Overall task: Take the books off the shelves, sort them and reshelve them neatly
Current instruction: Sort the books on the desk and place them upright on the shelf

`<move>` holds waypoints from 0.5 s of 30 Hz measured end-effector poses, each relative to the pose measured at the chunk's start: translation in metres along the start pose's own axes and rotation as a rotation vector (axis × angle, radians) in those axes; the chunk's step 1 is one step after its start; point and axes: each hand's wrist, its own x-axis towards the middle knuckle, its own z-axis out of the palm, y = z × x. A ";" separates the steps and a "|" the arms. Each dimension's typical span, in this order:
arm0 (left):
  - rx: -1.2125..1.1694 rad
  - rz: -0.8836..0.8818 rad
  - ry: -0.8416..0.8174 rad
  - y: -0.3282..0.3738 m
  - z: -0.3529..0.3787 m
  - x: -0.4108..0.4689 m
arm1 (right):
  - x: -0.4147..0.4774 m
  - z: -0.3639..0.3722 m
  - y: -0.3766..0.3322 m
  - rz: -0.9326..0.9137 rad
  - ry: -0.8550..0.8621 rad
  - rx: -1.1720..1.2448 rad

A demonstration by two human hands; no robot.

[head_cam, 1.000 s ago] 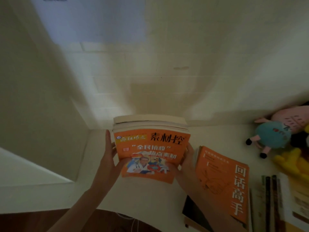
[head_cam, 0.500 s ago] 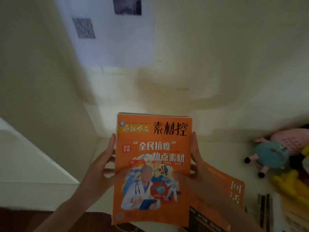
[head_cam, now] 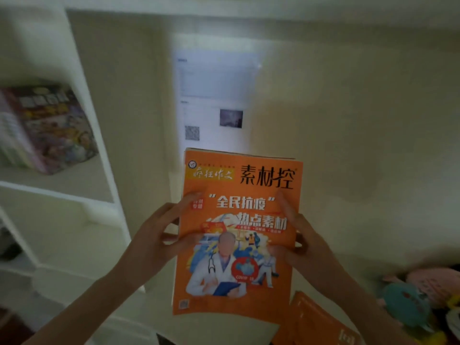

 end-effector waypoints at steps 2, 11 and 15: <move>0.024 0.022 0.032 0.021 -0.015 0.000 | -0.001 -0.003 -0.021 -0.050 -0.012 0.013; 0.115 0.150 0.144 0.112 -0.087 -0.014 | -0.005 -0.001 -0.122 -0.249 -0.084 0.034; 0.157 0.226 0.210 0.147 -0.133 -0.018 | 0.001 0.010 -0.178 -0.374 -0.117 0.010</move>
